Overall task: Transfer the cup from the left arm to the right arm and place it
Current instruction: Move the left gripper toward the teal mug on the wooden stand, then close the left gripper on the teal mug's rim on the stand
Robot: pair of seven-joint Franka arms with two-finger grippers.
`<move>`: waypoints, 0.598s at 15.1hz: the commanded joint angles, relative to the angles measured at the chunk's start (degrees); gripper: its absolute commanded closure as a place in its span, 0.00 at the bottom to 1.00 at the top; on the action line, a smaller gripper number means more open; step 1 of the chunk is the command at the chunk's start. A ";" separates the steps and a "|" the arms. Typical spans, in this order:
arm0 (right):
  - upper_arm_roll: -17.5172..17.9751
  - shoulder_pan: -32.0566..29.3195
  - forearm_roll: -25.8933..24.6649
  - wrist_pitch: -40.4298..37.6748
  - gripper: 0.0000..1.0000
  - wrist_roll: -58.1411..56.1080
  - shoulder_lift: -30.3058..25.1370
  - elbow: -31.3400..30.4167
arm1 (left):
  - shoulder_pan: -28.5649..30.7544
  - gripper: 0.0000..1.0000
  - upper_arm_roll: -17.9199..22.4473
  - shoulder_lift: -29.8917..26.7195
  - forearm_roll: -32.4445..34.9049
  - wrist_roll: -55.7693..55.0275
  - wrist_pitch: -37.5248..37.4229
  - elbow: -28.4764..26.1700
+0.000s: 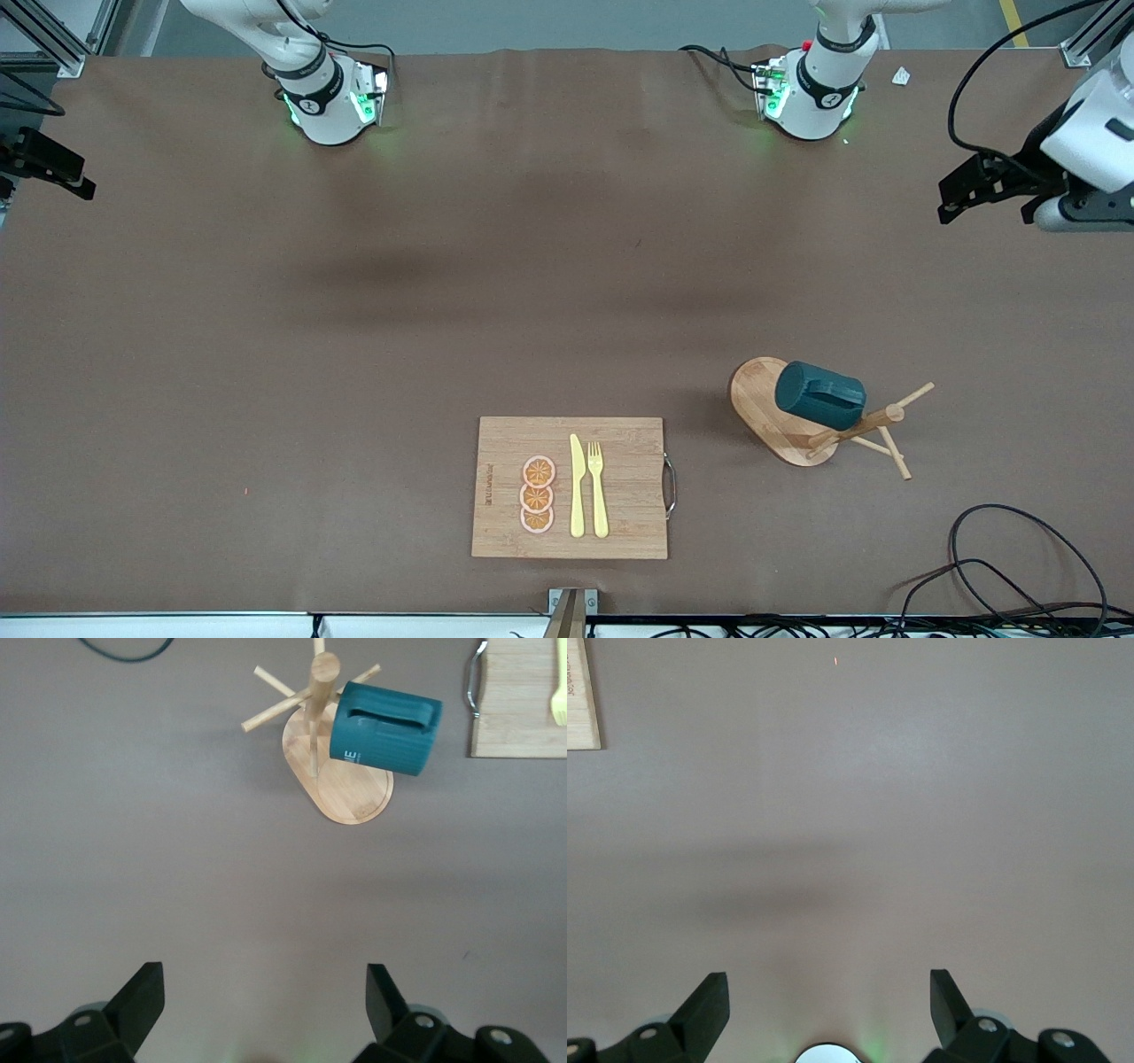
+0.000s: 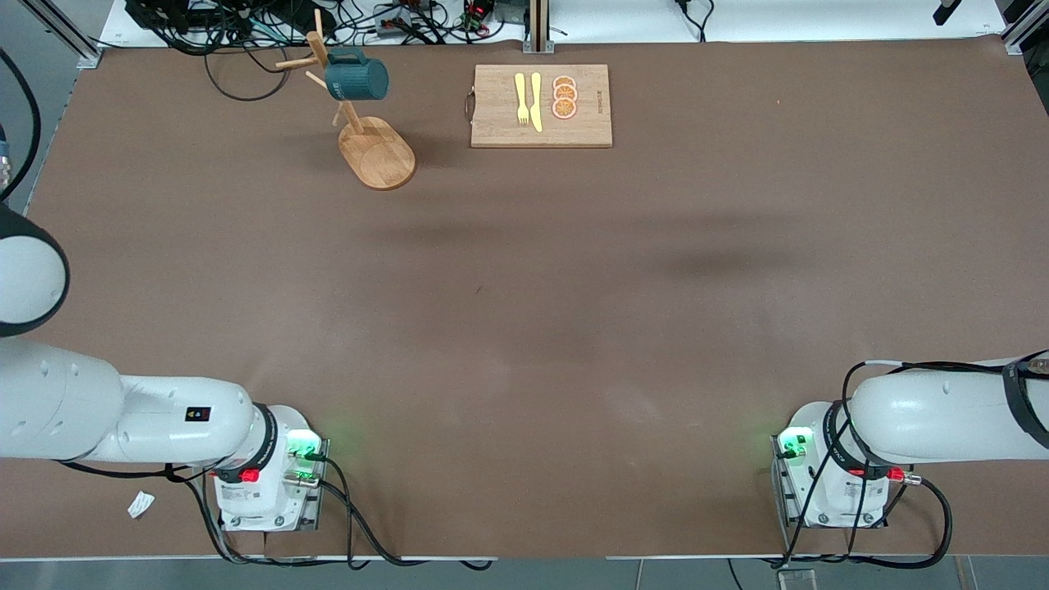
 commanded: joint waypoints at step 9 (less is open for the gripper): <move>0.56 -0.57 -0.75 -0.23 0.00 0.07 -0.92 -0.86 | 0.08 0.00 -0.01 11.83 -9.86 -33.48 17.03 1.74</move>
